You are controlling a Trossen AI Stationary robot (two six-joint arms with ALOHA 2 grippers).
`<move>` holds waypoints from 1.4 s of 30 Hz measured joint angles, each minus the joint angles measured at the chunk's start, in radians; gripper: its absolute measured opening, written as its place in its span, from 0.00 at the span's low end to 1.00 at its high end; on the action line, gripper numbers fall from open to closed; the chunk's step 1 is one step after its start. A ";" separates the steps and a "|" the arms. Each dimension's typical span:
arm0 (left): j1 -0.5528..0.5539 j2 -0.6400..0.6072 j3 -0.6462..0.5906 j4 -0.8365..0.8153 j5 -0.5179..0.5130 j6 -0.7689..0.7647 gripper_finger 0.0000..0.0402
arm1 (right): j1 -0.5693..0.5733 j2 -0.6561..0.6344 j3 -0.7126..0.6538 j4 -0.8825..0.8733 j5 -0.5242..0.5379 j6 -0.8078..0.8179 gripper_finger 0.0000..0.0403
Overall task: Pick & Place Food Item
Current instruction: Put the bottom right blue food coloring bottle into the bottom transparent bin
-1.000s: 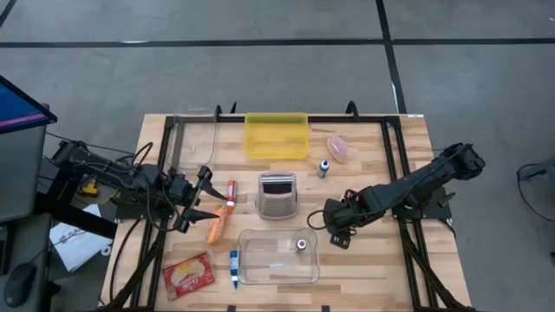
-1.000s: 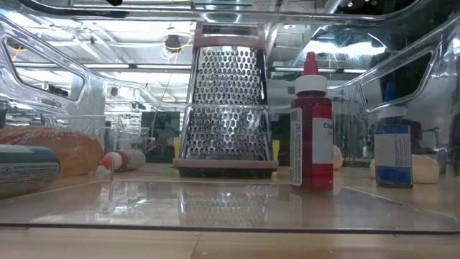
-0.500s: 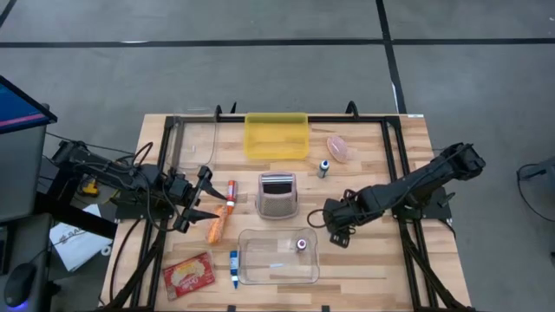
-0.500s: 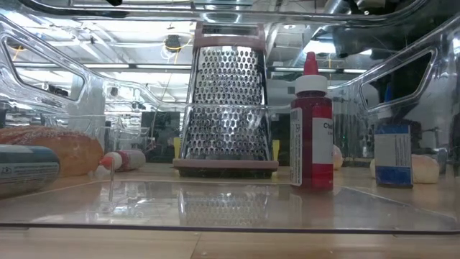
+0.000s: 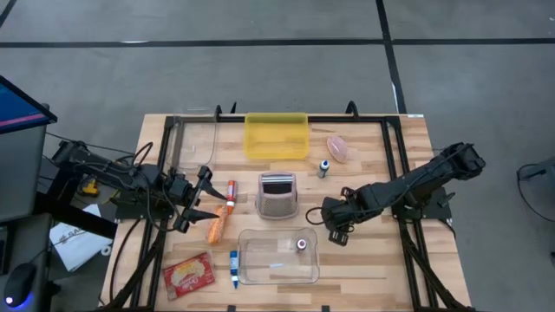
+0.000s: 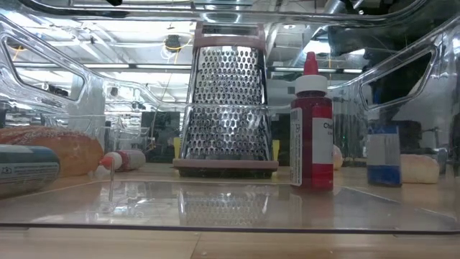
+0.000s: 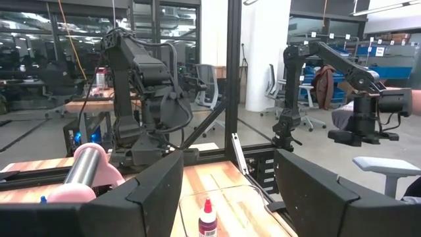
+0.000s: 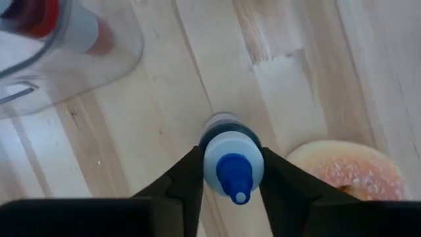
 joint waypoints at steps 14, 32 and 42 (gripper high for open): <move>0.000 0.000 0.000 0.000 0.000 0.000 0.58 | 0.045 -0.034 0.174 -0.148 0.141 0.000 0.25; 0.000 0.000 0.000 0.002 0.000 0.000 0.58 | 0.312 0.094 0.544 -0.115 0.266 0.141 0.25; 0.000 0.007 0.000 0.007 0.000 0.000 0.58 | 0.291 0.460 0.975 -0.401 0.197 0.168 0.25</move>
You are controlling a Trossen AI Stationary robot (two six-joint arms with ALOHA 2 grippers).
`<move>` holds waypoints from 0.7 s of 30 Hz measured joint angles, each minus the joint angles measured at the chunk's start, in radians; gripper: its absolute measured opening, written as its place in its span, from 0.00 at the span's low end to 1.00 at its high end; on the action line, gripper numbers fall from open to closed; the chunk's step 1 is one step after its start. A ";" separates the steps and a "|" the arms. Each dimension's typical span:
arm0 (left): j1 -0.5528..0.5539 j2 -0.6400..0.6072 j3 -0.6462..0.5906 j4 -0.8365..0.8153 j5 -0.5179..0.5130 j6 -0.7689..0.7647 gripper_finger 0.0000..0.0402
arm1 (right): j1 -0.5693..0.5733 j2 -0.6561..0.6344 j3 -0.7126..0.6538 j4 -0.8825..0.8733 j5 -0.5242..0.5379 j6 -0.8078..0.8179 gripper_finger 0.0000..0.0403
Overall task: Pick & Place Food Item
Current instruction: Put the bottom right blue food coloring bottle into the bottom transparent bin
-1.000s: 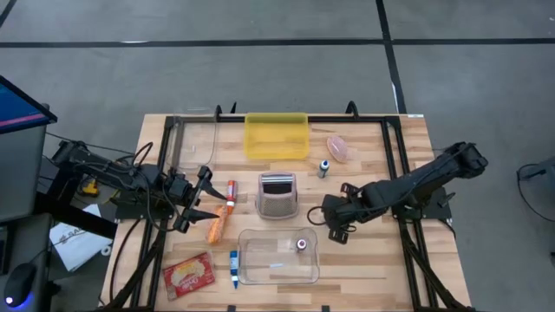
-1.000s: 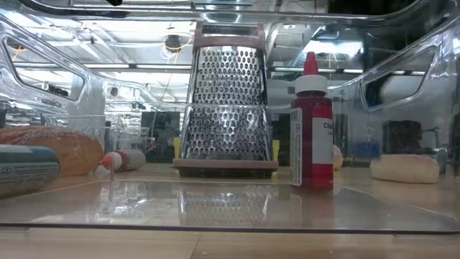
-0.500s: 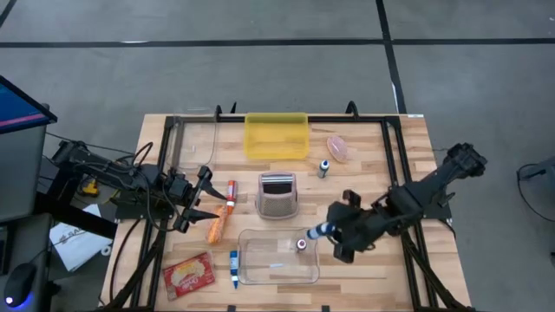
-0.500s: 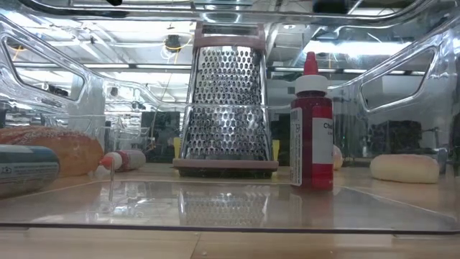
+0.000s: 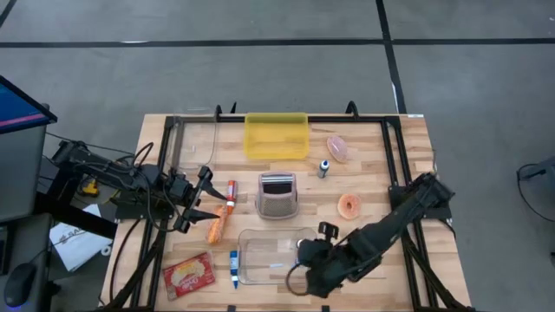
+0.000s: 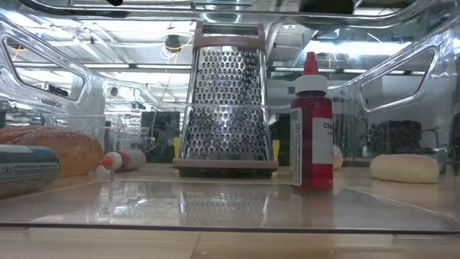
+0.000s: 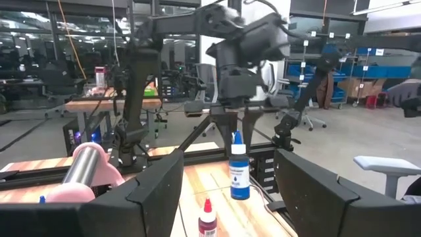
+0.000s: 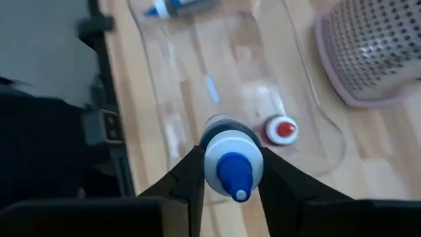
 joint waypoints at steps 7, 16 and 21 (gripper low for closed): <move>0.000 0.000 0.000 -0.008 0.000 0.002 0.58 | -0.012 0.231 0.289 -0.206 -0.045 0.057 0.25; 0.000 0.000 0.000 -0.016 0.000 0.001 0.58 | 0.001 0.277 0.301 -0.218 -0.042 0.156 0.25; 0.000 0.000 0.000 -0.016 0.000 0.002 0.58 | 0.011 0.294 0.301 -0.229 -0.040 0.158 0.25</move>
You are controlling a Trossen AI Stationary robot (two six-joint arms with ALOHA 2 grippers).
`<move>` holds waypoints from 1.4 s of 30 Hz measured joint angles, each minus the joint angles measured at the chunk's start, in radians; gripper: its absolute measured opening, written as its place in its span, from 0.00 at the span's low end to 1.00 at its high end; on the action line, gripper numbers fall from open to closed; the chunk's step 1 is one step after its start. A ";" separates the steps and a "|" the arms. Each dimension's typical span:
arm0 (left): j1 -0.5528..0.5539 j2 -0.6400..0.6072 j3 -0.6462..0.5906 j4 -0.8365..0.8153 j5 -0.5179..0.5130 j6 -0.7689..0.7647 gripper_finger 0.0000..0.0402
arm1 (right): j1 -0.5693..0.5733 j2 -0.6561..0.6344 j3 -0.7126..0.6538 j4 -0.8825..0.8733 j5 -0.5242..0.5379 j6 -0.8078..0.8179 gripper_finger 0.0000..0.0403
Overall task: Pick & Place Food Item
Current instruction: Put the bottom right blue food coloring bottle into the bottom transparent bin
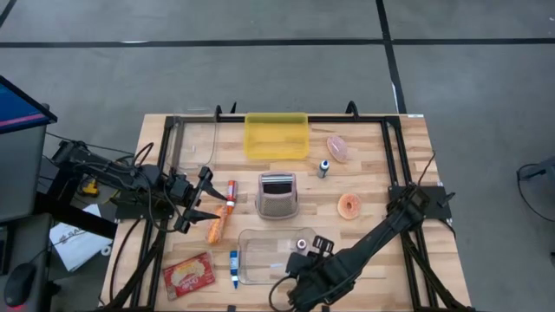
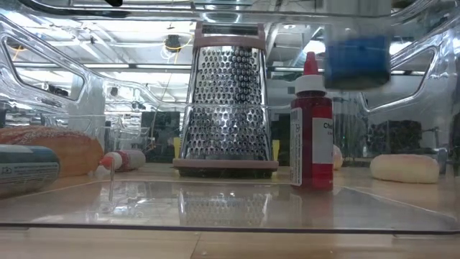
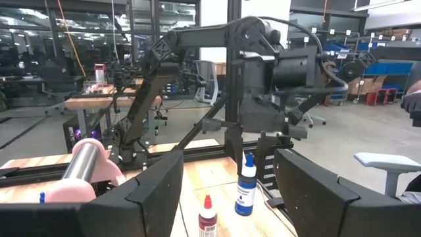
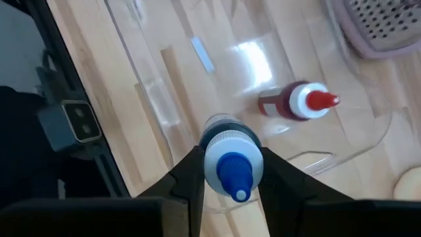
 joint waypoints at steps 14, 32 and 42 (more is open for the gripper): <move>0.000 0.000 0.000 0.001 0.000 0.001 0.58 | -0.021 -0.006 -0.115 0.099 -0.025 -0.080 0.25; 0.000 0.000 0.000 0.001 0.000 0.002 0.58 | -0.028 -0.008 -0.201 0.196 -0.067 -0.148 0.25; 0.000 0.000 0.000 0.001 0.000 0.002 0.58 | -0.028 -0.008 -0.250 0.260 -0.098 -0.170 0.25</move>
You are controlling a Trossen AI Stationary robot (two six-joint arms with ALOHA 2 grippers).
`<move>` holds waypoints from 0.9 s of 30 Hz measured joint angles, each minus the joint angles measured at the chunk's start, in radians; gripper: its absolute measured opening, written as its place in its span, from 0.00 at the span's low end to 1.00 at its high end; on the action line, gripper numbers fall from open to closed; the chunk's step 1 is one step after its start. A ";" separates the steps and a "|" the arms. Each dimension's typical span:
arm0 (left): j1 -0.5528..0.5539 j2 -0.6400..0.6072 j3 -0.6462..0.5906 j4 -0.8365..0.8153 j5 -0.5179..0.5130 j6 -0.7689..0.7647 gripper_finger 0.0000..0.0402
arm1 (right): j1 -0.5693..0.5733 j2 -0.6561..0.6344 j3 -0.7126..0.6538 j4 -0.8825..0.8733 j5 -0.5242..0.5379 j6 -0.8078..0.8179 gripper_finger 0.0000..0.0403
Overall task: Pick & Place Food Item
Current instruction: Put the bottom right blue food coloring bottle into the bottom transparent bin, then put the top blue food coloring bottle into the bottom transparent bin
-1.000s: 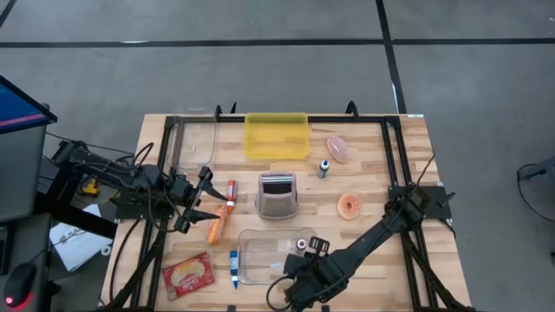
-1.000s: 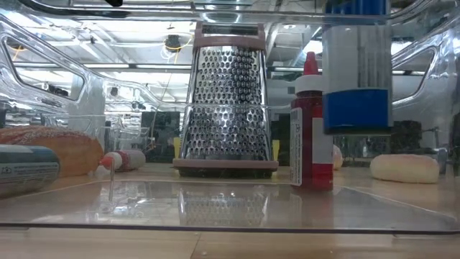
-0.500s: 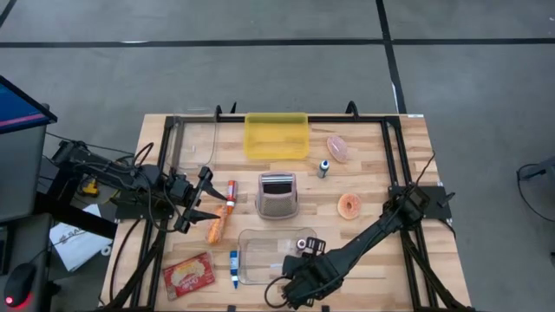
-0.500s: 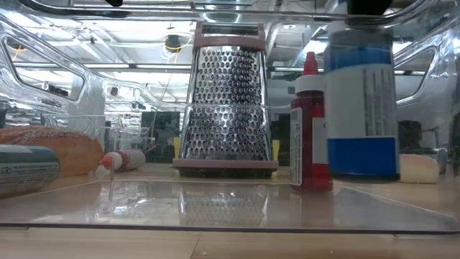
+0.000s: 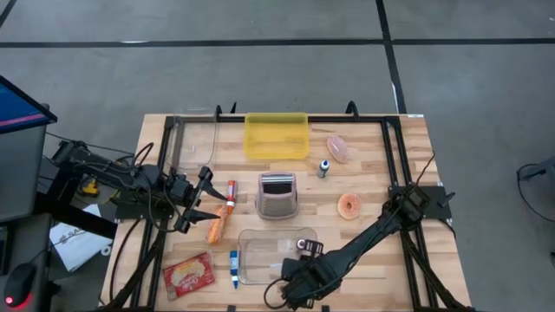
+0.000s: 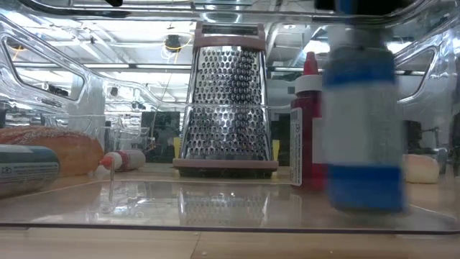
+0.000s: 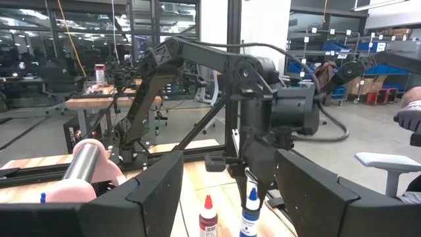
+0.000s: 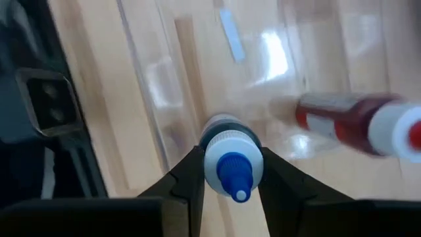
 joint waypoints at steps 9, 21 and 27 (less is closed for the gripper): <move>0.000 0.000 0.000 0.000 0.000 0.000 0.58 | -0.001 -0.006 -0.017 0.006 -0.005 -0.014 0.25; 0.000 0.000 0.000 0.000 0.000 0.000 0.58 | -0.001 -0.019 -0.019 -0.029 0.017 0.012 0.60; 0.000 0.000 0.000 0.000 0.000 0.000 0.58 | 0.002 -0.074 -0.019 -0.035 0.086 0.031 0.64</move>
